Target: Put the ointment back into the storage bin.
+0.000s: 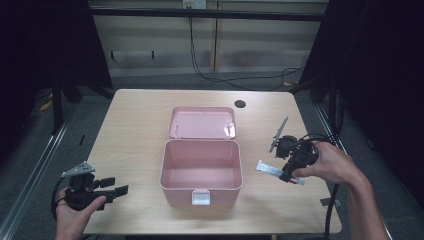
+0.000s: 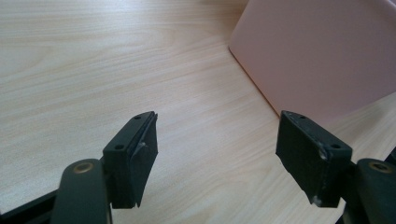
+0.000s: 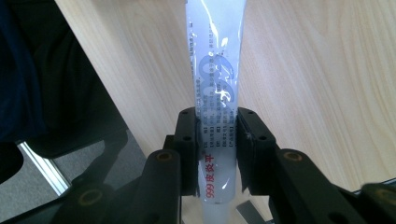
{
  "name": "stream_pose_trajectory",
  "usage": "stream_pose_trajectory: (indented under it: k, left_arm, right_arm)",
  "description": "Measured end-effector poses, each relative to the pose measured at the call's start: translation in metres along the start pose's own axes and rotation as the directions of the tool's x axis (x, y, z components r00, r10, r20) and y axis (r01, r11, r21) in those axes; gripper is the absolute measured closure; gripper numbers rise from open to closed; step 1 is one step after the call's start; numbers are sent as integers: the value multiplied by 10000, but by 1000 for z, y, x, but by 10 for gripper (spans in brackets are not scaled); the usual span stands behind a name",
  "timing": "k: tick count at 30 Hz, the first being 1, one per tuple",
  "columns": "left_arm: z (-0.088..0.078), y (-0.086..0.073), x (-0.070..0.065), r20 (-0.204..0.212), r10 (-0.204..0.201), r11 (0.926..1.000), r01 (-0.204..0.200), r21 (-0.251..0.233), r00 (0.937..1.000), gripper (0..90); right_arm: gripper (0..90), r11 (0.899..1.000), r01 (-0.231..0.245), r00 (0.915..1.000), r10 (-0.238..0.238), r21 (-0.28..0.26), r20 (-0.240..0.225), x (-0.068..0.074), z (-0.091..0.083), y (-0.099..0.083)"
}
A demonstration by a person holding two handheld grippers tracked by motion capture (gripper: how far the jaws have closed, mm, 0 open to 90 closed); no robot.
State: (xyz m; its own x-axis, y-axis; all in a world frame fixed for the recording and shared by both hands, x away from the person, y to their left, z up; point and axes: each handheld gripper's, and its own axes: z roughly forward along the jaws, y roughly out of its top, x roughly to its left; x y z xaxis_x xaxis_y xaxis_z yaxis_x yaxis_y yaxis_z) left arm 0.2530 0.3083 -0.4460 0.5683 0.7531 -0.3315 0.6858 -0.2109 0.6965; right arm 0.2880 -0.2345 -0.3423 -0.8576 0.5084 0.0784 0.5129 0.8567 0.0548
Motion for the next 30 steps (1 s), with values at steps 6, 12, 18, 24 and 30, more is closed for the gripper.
stream_pose_trajectory:
  k: [6,12,18,24,30]
  left_arm:
    - [0,0,0,15,-35,10000,35,-21,10000,294]
    - [0,0,0,13,-15,10000,15,7,10000,294]
    - [1,0,0,33,9,10000,-9,16,10000,292]
    - [0,0,0,45,-21,10000,21,-1,10000,293]
    - [0,0,0,50,6,10000,-6,8,10000,292]
  right_arm:
    - [712,9996,274,9996,-274,121,11,2,-5,4]
    - [712,9989,446,9990,-447,159,81,4,-10,6]
    - [712,9976,639,9978,-644,256,183,6,-19,12]
    - [712,9958,892,9957,-897,217,243,9,-30,21]
    - [713,9939,1084,9939,-1088,200,199,13,-34,29]
